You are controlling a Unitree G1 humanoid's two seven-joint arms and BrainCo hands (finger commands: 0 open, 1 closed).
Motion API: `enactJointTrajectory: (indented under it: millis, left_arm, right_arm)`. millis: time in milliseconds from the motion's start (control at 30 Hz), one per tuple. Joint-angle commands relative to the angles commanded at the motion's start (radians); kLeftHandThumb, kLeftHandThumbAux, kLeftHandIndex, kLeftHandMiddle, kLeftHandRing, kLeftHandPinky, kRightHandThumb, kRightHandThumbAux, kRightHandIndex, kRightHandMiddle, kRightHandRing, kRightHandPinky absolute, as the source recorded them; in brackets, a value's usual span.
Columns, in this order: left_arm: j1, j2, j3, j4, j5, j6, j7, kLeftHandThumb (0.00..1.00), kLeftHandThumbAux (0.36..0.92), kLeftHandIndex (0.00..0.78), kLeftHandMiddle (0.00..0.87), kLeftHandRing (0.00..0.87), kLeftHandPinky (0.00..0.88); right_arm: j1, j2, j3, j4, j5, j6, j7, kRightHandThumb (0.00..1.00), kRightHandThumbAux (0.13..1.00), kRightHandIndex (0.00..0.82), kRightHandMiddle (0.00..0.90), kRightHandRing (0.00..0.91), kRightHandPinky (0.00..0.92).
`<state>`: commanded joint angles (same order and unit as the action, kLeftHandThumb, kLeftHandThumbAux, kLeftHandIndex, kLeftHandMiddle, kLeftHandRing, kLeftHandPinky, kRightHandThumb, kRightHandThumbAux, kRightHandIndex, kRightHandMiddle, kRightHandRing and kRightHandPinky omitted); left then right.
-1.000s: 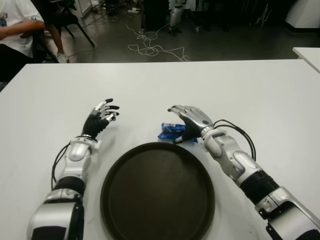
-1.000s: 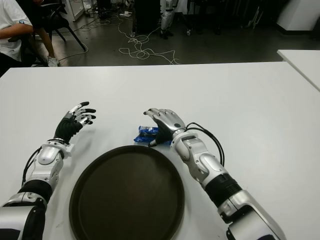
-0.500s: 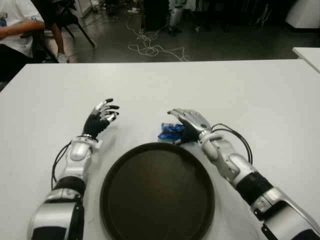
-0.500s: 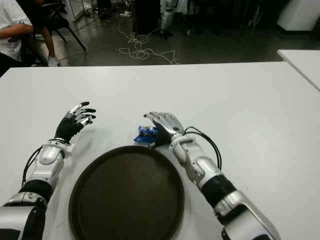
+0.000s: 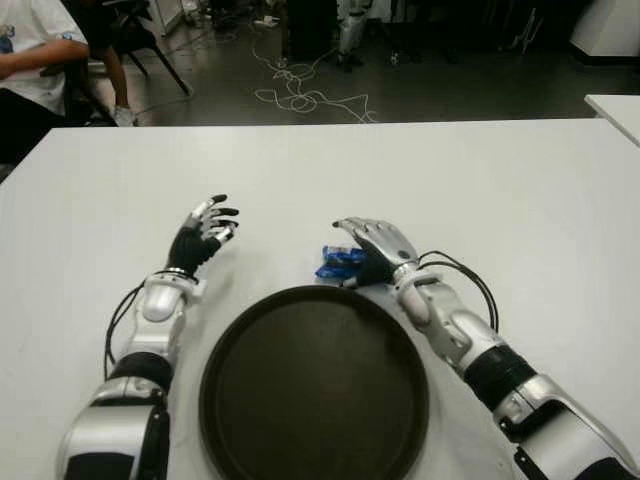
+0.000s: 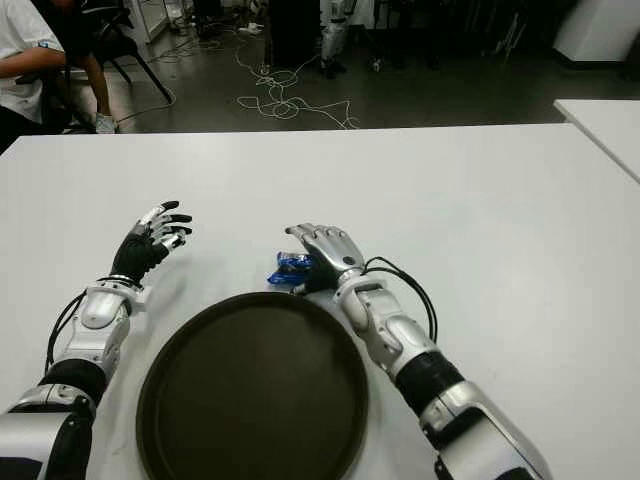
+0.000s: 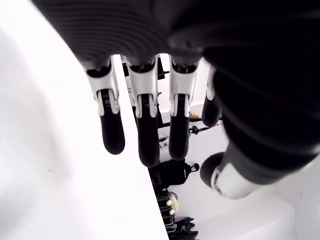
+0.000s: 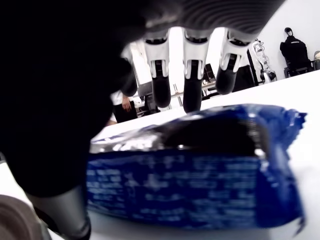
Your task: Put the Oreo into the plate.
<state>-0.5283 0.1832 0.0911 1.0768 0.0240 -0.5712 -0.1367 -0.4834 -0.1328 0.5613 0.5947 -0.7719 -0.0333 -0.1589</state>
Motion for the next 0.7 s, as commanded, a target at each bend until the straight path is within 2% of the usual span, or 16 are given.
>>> enactJointTrajectory:
  millis: [300, 367, 433, 700]
  left_arm:
    - [0.004, -0.006, 0.009, -0.009, -0.023, -0.002, -0.031, 0.300, 0.732, 0.158, 0.299, 0.302, 0.298]
    - [0.005, -0.006, 0.010, -0.010, -0.025, -0.004, -0.036, 0.303, 0.732, 0.157, 0.301, 0.306, 0.301]
    - [0.006, -0.007, 0.010, -0.012, -0.023, -0.007, -0.036, 0.305, 0.734, 0.158, 0.302, 0.309, 0.305]
    - [0.008, -0.009, 0.010, -0.015, -0.019, -0.019, -0.031, 0.304, 0.726, 0.162, 0.303, 0.318, 0.313]
  right_arm:
    - [0.000, -0.003, -0.001, 0.008, -0.002, -0.010, -0.021, 0.000, 0.757, 0.190, 0.237, 0.230, 0.262]
    - [-0.015, 0.003, -0.002, 0.041, 0.002, -0.018, -0.029, 0.000, 0.762, 0.203, 0.248, 0.239, 0.268]
    - [-0.049, 0.020, -0.007, 0.126, 0.012, -0.039, -0.052, 0.000, 0.768, 0.214, 0.255, 0.245, 0.272]
    - [-0.052, 0.016, -0.028, 0.160, 0.052, -0.104, -0.078, 0.000, 0.812, 0.263, 0.280, 0.265, 0.288]
